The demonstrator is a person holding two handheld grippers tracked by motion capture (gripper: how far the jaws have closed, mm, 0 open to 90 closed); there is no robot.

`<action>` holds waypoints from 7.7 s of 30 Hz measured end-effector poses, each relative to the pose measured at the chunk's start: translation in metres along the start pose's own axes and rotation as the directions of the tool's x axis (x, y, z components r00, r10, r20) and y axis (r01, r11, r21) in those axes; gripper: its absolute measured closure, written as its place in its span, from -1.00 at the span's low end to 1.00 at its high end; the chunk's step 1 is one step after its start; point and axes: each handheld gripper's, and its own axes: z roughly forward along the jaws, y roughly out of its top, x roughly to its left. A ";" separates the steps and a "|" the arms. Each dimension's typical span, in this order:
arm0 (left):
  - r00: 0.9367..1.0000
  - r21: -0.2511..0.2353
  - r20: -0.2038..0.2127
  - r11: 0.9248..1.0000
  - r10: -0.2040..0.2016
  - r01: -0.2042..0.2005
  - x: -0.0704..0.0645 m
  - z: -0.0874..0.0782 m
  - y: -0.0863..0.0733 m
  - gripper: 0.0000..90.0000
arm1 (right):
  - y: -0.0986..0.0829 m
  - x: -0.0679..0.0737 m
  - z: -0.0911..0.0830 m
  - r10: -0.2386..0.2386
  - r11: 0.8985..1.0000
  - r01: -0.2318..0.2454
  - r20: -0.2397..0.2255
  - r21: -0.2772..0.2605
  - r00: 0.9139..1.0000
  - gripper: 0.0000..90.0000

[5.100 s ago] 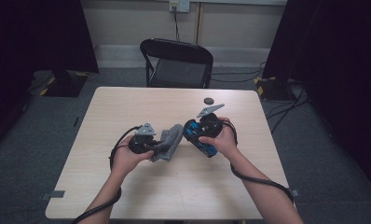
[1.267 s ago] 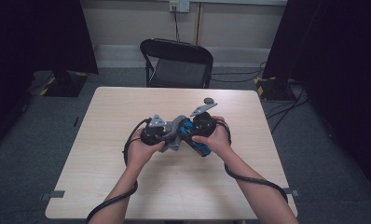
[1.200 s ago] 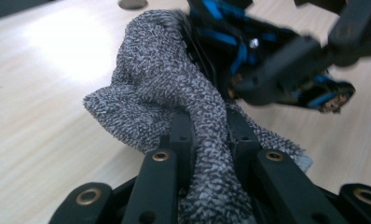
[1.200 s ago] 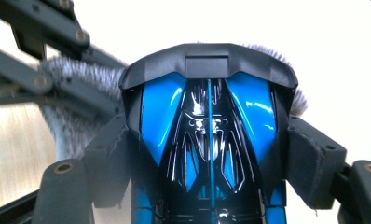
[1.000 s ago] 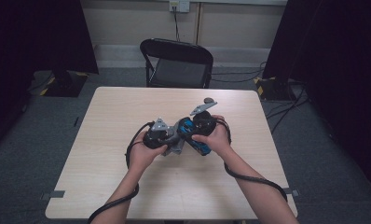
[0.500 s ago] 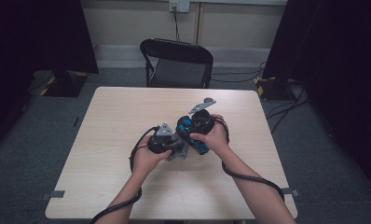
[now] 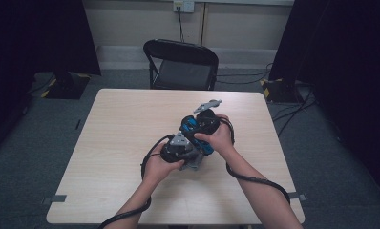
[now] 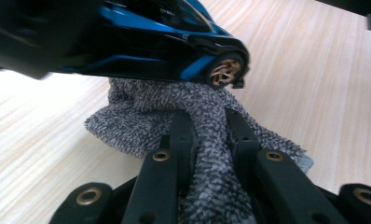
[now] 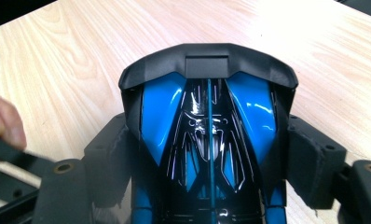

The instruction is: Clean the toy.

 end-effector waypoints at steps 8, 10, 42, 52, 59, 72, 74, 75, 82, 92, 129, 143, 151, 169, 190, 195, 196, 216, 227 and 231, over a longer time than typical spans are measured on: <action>0.999 0.005 0.034 1.000 0.008 -0.008 -0.008 0.005 -0.002 0.70 | 0.003 -0.002 0.000 0.005 1.000 -0.005 0.000 -0.003 1.000 -0.43; 0.999 0.011 0.050 1.000 0.019 -0.020 -0.011 0.007 -0.002 0.70 | 0.005 -0.003 -0.001 0.007 1.000 -0.007 0.004 -0.005 1.000 -0.43; 0.994 0.016 -0.097 0.998 -0.056 0.058 0.042 -0.050 -0.016 0.70 | -0.004 -0.020 -0.022 0.035 0.999 -0.034 0.023 -0.020 0.999 -0.43; 0.986 -0.012 -0.140 0.996 -0.091 0.090 0.055 -0.061 -0.015 0.70 | -0.012 -0.017 -0.022 0.031 0.999 -0.031 0.007 -0.013 0.999 -0.43; 0.981 -0.026 -0.166 0.995 -0.099 0.096 0.058 -0.064 -0.009 0.70 | -0.019 -0.014 -0.020 0.023 1.000 -0.023 -0.007 -0.004 1.000 -0.43; 0.977 -0.065 -0.183 0.993 -0.107 0.096 0.062 -0.069 0.006 0.70 | -0.027 -0.008 -0.017 0.014 1.000 -0.014 -0.019 -0.001 1.000 -0.43; 0.977 -0.067 -0.184 0.993 -0.105 0.094 0.061 -0.068 0.008 0.70 | -0.028 -0.007 -0.016 0.011 1.000 -0.011 -0.021 0.001 1.000 -0.43; 0.978 -0.073 -0.179 0.993 -0.108 0.097 0.061 -0.067 0.010 0.70 | -0.028 -0.006 -0.015 0.010 1.000 -0.010 -0.023 0.000 1.000 -0.43; 0.984 -0.058 -0.155 0.995 -0.089 0.081 0.055 -0.057 0.016 0.70 | -0.027 0.000 -0.010 0.001 1.000 -0.001 -0.032 -0.003 0.999 -0.43; 0.985 -0.056 -0.141 0.995 -0.095 0.088 0.051 -0.051 0.014 0.70 | -0.023 0.002 -0.011 -0.007 1.000 0.007 -0.017 -0.010 1.000 -0.43; 0.996 -0.012 -0.069 0.998 -0.062 0.061 0.032 -0.028 0.015 0.69 | -0.010 0.002 -0.013 0.010 0.999 -0.010 0.015 -0.046 1.000 -0.43; 0.998 -0.002 -0.055 0.999 -0.043 0.043 0.025 -0.022 0.016 0.70 | -0.005 0.001 -0.013 0.011 0.999 -0.010 0.020 -0.038 1.000 -0.43; 0.999 0.006 -0.040 0.999 -0.031 0.031 0.022 -0.020 0.017 0.70 | -0.003 0.001 -0.013 0.012 0.999 -0.011 0.023 -0.039 1.000 -0.43; 1.000 0.033 0.012 0.999 0.012 -0.013 0.006 -0.004 0.017 0.69 | 0.004 0.002 -0.015 0.014 0.999 -0.013 0.032 -0.042 0.999 -0.43; 0.997 0.052 0.055 0.997 0.049 -0.052 -0.010 0.008 0.013 0.69 | 0.006 -0.003 -0.014 0.036 0.998 -0.034 0.033 -0.048 0.999 -0.43; 0.995 0.052 0.075 0.996 0.061 -0.065 -0.015 0.010 0.015 0.69 | 0.007 -0.007 -0.017 0.048 0.998 -0.046 0.040 -0.049 0.998 -0.43; 0.995 0.054 0.082 0.996 0.063 -0.068 -0.017 0.010 0.014 0.69 | 0.007 -0.008 -0.018 0.049 0.998 -0.047 0.042 -0.048 0.998 -0.43; 0.991 0.078 0.082 0.991 0.107 -0.113 -0.019 -0.003 0.012 0.69 | -0.001 -0.033 -0.037 0.097 0.994 -0.091 0.084 -0.062 0.992 -0.43; 0.999 0.082 -0.034 0.996 0.043 -0.040 0.013 -0.039 -0.005 0.69 | -0.024 -0.054 -0.049 0.135 0.990 -0.131 0.120 -0.044 0.983 -0.43; 0.997 0.062 -0.075 0.998 0.009 -0.004 0.026 -0.055 -0.009 0.69 | -0.033 -0.061 -0.053 0.147 0.989 -0.144 0.129 -0.035 0.981 -0.43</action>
